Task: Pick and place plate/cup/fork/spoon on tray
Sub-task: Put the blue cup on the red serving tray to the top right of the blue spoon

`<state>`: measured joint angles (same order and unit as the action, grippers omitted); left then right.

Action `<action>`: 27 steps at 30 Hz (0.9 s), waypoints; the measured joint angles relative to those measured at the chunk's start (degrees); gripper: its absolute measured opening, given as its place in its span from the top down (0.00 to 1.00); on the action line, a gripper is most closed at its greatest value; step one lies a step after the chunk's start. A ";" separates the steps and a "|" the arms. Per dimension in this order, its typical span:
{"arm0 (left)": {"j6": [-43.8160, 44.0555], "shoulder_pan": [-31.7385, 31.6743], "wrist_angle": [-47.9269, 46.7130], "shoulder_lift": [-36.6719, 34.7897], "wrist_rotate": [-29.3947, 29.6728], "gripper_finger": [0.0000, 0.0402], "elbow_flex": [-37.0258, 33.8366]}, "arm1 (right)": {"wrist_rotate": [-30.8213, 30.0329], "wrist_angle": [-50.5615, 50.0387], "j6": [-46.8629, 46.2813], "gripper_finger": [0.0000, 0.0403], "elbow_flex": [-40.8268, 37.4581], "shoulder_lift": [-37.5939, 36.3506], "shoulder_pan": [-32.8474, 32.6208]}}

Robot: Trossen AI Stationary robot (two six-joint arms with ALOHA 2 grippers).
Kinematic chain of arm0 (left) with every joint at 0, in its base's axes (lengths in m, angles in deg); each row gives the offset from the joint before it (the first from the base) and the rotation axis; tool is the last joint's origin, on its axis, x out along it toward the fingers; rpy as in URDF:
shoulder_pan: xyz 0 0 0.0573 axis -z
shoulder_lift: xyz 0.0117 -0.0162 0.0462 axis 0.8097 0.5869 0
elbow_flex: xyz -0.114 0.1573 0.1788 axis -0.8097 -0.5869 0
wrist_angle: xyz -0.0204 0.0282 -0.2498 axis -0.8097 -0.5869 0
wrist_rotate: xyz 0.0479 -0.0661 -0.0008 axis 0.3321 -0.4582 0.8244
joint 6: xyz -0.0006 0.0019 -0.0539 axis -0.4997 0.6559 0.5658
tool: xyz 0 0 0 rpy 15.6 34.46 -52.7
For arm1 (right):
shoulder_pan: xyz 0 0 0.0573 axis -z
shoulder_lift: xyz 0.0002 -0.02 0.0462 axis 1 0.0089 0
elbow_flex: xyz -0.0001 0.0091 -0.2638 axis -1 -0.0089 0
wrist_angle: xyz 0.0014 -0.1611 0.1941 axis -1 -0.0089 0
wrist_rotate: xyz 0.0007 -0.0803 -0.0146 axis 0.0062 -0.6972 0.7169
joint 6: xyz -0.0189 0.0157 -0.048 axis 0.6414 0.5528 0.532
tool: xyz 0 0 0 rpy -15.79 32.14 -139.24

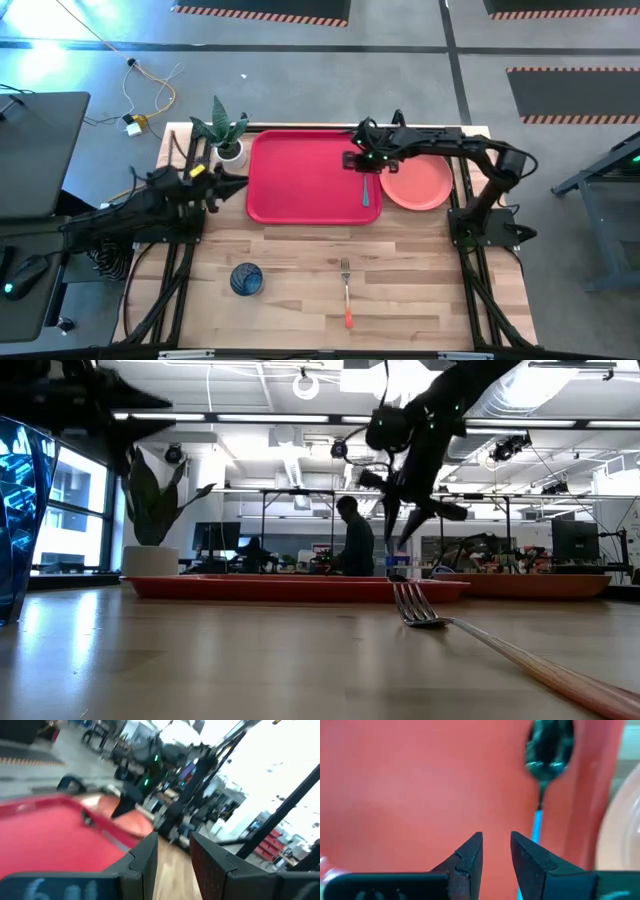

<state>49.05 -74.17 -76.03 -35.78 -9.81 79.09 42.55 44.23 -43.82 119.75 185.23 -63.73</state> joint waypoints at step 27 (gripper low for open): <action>-23.65 0.01 -13.79 15.58 -13.53 0.74 31.03 | -11.78 21.35 -1.32 0.77 0.00 -12.24 -20.44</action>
<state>25.40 -74.16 -89.82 -20.20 -23.35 110.12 30.77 65.58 -45.15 119.75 172.99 -84.17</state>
